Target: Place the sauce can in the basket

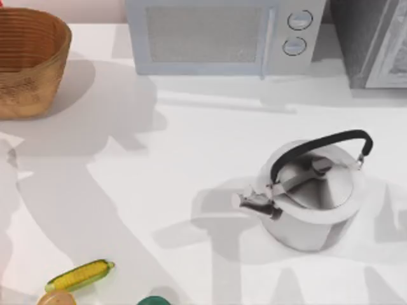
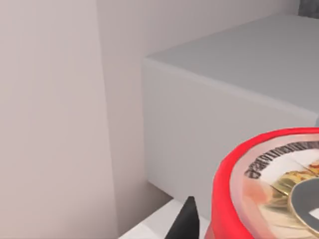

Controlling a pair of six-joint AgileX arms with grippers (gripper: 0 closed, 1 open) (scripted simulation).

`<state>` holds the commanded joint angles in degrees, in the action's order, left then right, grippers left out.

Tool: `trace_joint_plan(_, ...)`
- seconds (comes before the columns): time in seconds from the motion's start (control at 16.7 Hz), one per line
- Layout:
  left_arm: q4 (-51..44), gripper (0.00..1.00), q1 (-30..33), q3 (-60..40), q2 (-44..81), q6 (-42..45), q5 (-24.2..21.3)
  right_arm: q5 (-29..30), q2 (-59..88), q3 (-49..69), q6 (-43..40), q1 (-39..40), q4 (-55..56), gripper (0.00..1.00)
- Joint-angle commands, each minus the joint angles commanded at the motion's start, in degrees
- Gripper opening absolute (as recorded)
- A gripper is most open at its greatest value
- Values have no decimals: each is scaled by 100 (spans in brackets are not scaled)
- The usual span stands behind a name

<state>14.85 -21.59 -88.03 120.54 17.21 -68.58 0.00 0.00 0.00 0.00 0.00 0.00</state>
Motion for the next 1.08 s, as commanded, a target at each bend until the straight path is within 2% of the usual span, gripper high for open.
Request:
trace_joint_plan(0.72, 0, 98, 0, 0, 0, 0, 0, 0, 0, 0, 0, 0, 0, 100)
trace_joint_plan(1.08, 0, 100, 0, 0, 0, 0, 0, 0, 0, 0, 0, 0, 0, 100)
